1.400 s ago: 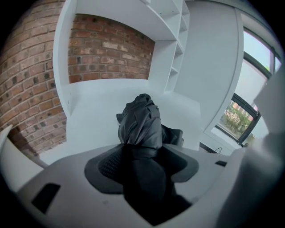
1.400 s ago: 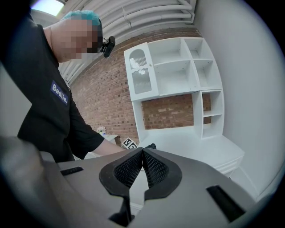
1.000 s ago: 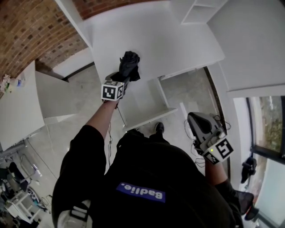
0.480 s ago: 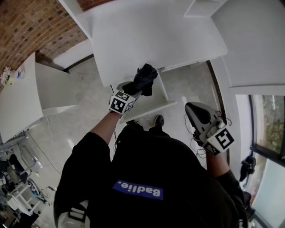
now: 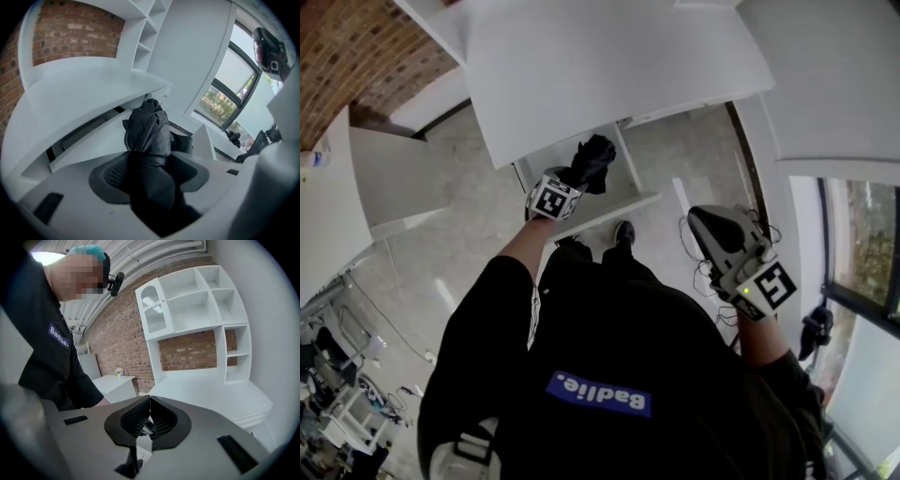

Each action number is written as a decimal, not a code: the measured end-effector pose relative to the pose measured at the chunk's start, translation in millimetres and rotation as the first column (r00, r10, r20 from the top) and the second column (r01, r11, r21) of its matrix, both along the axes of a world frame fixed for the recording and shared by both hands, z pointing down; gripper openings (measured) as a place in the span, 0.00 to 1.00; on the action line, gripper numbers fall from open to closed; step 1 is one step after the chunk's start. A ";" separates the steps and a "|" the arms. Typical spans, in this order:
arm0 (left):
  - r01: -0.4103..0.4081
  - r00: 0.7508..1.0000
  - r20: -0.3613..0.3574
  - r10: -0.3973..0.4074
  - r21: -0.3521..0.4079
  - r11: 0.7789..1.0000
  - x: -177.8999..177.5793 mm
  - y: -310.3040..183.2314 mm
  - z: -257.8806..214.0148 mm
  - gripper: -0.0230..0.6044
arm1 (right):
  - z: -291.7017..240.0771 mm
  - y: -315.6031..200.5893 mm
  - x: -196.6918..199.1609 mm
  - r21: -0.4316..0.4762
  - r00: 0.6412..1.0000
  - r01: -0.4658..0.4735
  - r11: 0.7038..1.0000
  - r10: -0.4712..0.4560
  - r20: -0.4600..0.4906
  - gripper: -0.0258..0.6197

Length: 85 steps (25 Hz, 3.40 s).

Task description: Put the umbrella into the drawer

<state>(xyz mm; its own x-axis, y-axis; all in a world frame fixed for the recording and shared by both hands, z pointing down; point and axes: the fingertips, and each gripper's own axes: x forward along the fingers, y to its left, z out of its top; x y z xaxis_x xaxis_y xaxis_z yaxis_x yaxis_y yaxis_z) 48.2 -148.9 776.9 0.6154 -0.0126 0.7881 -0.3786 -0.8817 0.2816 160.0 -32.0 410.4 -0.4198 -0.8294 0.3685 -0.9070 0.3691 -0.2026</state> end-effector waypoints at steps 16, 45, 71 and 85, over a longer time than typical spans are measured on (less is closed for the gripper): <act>0.023 0.988 0.151 -0.017 -0.039 0.999 14.5 -2.8 87.6 0.44 | 28.9 5.2 12.3 -0.056 1.000 0.025 0.998 -0.025 0.004 0.09; -0.028 0.957 0.286 0.041 -0.049 0.998 5.0 5.9 116.9 0.47 | 48.8 11.2 37.5 -0.071 1.000 -0.019 0.997 0.019 0.003 0.09; 0.312 0.914 -0.319 -0.249 0.165 0.936 -20.1 8.7 -179.9 0.33 | -9.9 -5.7 -19.0 0.127 0.980 0.175 0.976 -0.185 0.071 0.09; 0.395 0.831 -0.494 -0.253 0.205 0.895 -30.9 41.2 -295.7 0.12 | -0.3 -4.5 -45.2 0.095 0.949 0.296 0.951 -0.304 0.085 0.09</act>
